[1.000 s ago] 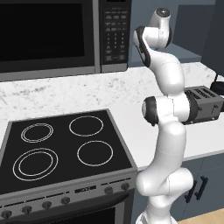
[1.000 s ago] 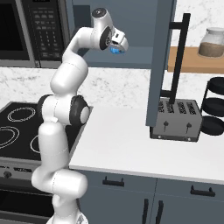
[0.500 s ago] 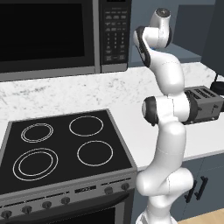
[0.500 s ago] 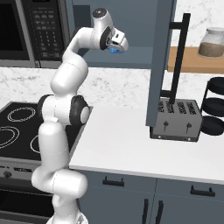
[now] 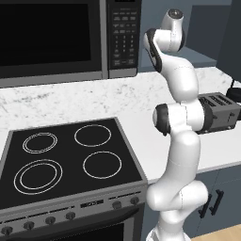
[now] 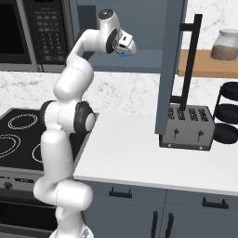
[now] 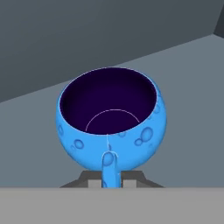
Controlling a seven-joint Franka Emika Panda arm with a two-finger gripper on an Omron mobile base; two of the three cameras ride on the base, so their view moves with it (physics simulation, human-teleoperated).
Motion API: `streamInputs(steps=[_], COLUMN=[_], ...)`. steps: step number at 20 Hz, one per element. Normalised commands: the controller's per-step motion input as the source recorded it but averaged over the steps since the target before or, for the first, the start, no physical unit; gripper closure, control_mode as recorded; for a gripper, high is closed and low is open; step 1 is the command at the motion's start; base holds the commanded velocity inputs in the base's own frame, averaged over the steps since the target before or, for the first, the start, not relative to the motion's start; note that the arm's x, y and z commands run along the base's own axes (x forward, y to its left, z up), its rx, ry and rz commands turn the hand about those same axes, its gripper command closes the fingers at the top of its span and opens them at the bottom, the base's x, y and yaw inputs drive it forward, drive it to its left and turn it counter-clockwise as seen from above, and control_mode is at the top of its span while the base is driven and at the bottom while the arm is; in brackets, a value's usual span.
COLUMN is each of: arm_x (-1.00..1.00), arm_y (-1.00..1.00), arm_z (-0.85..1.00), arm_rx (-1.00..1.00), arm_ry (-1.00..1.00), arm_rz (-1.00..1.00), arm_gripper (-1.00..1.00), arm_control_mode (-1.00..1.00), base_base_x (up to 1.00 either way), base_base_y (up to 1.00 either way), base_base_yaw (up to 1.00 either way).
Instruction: Gather all objects into one cabinet and sort the glasses and bowls to opposite sides.
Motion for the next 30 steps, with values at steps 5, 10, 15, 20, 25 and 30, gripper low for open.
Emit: streamInputs(steps=[5, 10, 15, 20, 25, 30], arm_x=[-0.09, -0.42, -0.6, -0.9, -1.0, -1.0], arm_y=[0.0, 0.0, -0.02, -0.11, -0.1, 0.13], arm_z=[0.0, 0.0, 0.0, 0.0, 0.0, 0.0], arm_rx=[0.0, 0.0, 0.0, 0.0, 0.0, -0.05], arm_ry=[0.0, -0.04, -0.07, -0.1, -0.16, -0.02], arm_rz=[0.0, 0.0, 0.0, 0.0, 0.04, 0.26], arm_gripper=[1.0, 1.0, 1.0, 1.0, 1.0, 1.0], arm_control_mode=[-1.0, -1.0, -1.0, -1.0, -1.0, -1.0], base_base_x=[0.0, 0.0, 0.0, 0.0, 0.0, 0.0], base_base_y=[0.0, 0.0, 0.0, 0.0, 0.0, 0.0], base_base_yaw=[0.0, 0.0, 0.0, 0.0, 0.0, 0.0])
